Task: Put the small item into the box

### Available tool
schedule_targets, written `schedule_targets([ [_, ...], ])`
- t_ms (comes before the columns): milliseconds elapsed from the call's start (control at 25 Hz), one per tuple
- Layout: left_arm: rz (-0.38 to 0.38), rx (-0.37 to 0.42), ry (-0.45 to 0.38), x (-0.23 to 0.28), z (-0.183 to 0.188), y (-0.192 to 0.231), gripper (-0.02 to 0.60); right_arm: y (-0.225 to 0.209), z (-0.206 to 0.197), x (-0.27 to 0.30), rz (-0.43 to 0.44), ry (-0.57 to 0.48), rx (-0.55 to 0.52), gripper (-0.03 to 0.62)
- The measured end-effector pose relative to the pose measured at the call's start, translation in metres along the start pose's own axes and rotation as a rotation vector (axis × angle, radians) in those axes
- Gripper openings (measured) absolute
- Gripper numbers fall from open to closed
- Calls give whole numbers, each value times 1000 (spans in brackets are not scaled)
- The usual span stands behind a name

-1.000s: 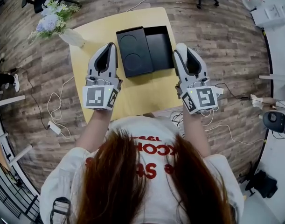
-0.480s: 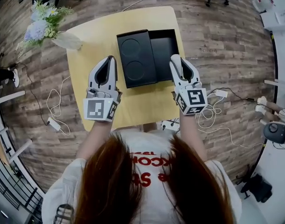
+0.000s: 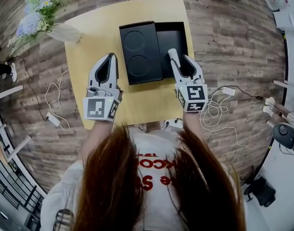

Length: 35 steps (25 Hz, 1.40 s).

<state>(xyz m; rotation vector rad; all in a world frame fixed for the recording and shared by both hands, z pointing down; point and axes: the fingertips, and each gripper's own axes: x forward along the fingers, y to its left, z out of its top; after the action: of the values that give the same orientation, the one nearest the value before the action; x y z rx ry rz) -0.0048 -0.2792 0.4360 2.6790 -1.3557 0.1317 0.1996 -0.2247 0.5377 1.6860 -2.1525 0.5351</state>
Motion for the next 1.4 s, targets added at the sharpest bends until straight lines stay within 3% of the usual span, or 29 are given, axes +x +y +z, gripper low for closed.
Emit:
schedule_targets([
  [280, -1, 9, -55, 4, 24, 0, 6, -5, 45, -18, -25, -112, -14, 43],
  [400, -3, 18, -83, 6, 38, 0, 6, -5, 69, -29, -35, -167, -19, 22],
  [800, -20, 56, -171, -4, 89, -10, 6, 0, 143, -89, -46, -356, -31, 9],
  [1400, -30, 75, -219, -28, 117, -21, 6, 15, 180, -132, -45, -473, -29, 6],
])
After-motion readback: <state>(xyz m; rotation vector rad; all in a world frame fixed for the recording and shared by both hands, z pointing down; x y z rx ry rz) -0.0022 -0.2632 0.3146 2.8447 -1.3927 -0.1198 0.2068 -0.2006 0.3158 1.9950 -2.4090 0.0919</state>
